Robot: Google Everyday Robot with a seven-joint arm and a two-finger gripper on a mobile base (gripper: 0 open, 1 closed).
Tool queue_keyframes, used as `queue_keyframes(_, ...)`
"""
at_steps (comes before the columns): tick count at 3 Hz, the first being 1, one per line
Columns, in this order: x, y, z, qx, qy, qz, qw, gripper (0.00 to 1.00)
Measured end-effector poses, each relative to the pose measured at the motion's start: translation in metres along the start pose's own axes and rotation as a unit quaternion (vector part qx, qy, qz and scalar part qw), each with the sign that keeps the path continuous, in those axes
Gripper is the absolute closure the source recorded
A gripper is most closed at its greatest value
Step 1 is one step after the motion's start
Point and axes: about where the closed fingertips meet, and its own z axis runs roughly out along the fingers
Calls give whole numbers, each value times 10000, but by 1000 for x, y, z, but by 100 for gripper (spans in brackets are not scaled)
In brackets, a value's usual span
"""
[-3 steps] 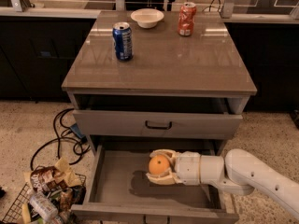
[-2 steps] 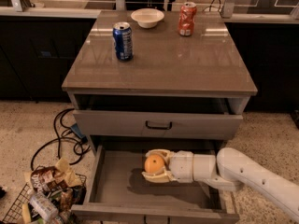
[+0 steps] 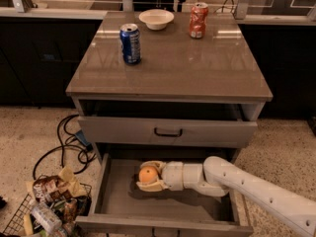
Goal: Place orange into middle drawer
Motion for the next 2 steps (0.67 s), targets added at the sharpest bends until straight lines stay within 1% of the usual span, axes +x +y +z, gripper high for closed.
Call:
queue_keyframes(1,31,-2,29,-23,-69,94,9999,100)
queue_keyframes(2,66,1,54,-63,-90,225,9997,100)
